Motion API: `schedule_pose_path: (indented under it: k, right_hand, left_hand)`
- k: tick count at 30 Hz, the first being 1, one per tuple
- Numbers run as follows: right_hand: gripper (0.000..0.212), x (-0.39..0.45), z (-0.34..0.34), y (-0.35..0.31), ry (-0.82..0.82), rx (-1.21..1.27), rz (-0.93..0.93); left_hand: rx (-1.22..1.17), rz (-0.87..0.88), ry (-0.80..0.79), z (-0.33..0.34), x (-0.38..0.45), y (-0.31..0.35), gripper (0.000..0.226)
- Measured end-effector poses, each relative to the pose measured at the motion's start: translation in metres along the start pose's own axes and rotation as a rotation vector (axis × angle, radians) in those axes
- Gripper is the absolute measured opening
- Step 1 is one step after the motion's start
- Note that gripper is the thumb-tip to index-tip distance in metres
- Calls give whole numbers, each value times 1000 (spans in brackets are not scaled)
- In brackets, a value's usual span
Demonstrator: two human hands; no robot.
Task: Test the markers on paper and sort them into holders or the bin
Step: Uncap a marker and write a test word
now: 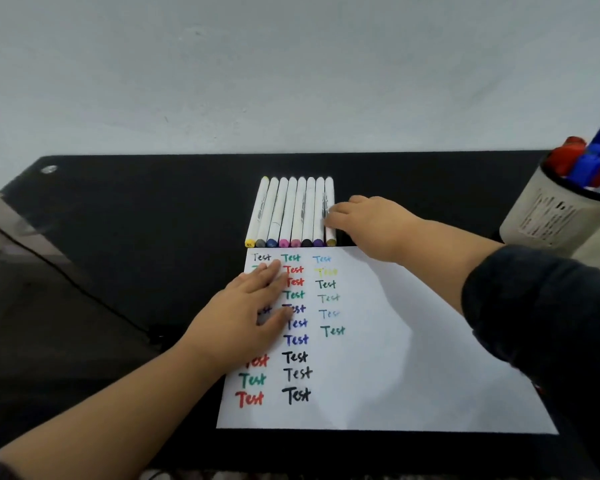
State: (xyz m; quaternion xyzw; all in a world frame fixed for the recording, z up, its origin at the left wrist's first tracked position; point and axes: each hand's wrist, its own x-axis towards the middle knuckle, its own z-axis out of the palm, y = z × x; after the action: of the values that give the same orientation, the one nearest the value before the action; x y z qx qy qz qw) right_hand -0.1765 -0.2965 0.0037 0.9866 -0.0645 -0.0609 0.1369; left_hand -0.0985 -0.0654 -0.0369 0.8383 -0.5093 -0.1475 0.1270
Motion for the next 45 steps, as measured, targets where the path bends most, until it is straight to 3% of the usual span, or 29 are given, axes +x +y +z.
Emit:
schedule_pose_path:
  k: [10,13,17,24,27,30,33,38,41,45]
  right_hand:
    - [47,4,-4,-3,-10,-93,1]
    - [43,-2,3,-1,141,-47,48]
    - [29,-21,0,-4,446,280,230]
    - [10,-73,-24,-26,730,1099,596]
    - [13,-91,-34,-37,794,1401,660]
    - [10,-106,-44,-49,786,1602,695]
    - [10,-114,-46,-64,759,1759,730]
    - [13,-115,-48,-92,750,1939,776]
    - [14,-113,-48,-111,726,2000,815]
    - [13,-113,-43,-135,609,2014,867]
  left_hand:
    - [28,22,-2,1,1,-3,58]
    - [39,17,-9,2,0,-4,58]
    - [108,27,-30,2,-1,-2,58]
    - [311,31,-118,-7,-4,9,59]
    - [331,-9,-111,-16,-9,23,60]
    - [129,-99,10,-21,-20,37,62]
    - [-224,-154,140,-22,-38,52,58]
    - [-747,-238,149,-25,-67,59,27]
    - [-857,-239,62,-26,-82,52,8]
    - [-892,-257,43,-25,-94,48,16]
